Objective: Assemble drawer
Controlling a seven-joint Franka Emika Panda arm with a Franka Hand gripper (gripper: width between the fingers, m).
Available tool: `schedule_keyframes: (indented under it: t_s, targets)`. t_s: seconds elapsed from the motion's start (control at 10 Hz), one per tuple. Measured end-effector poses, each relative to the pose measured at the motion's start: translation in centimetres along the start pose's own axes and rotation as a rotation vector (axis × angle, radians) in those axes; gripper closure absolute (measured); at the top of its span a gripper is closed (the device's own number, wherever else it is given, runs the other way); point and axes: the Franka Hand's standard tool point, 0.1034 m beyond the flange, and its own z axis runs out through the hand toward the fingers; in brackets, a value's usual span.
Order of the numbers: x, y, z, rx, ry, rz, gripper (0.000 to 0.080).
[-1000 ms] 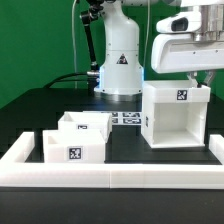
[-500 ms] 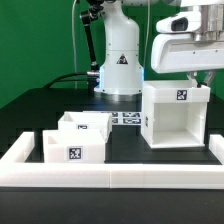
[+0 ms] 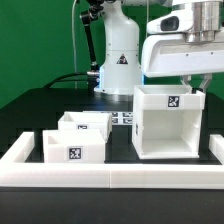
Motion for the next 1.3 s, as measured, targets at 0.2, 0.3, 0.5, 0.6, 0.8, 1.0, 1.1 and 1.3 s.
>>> schedule_keyframes:
  t_s: [0.2,0.3,0.5,0.6,0.8,1.0,1.1,1.3]
  targets:
    - [2.7,0.8,0.1,0.0,0.028,0.019,0.0762]
    - [3.9,1.1,0.1,0.001,0.039,0.026,0.0762]
    - [5.9,1.4,0.3,0.003,0.062,0.033,0.0762]
    - [6.3,1.5,0.2,0.003,0.069,0.041,0.0762]
    - [6.2,1.4,0.2,0.004,0.07,0.048,0.0762]
    - [6.3,1.2,0.1,0.013,0.073,0.164,0.0762]
    - [6.4,1.1,0.1,0.016,0.076,0.196,0.0762]
    - [6.0,1.1,0.2,0.026,0.042,0.495,0.0761]
